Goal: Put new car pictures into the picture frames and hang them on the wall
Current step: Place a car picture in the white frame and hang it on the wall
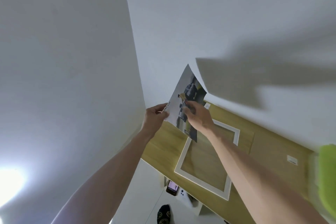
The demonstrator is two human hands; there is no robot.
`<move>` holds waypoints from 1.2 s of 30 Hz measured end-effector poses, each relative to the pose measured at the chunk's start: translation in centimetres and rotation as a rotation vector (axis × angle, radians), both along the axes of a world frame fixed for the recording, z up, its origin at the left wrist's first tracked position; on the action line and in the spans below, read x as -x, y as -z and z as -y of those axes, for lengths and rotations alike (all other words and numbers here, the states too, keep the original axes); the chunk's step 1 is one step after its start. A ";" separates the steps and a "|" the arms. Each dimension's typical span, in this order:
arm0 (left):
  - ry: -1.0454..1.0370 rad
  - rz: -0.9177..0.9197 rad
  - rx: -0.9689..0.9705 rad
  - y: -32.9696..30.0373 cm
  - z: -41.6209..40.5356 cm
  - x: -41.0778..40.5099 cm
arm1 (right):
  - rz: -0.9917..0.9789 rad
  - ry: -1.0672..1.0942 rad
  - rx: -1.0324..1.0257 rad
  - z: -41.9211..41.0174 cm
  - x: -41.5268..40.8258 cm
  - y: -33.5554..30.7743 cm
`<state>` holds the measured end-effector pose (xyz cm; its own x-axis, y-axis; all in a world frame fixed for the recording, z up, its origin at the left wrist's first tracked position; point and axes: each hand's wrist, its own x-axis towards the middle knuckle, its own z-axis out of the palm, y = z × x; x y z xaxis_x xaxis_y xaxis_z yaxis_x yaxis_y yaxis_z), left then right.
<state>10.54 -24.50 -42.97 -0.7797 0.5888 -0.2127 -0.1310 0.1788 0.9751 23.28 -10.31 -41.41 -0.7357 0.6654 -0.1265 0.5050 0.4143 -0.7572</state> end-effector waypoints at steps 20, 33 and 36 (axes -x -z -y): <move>0.293 -0.288 0.152 -0.2 -2.8 -20.4 | -0.329 0.461 0.526 -3.4 -20.7 -3.6; 0.119 0.099 0.394 3.1 -3.8 -13.8 | -0.202 0.566 0.629 -3.2 -22.8 1.5; 0.223 0.047 0.482 4.7 -3.7 -12.5 | -0.011 0.588 0.546 -2.5 -22.3 4.6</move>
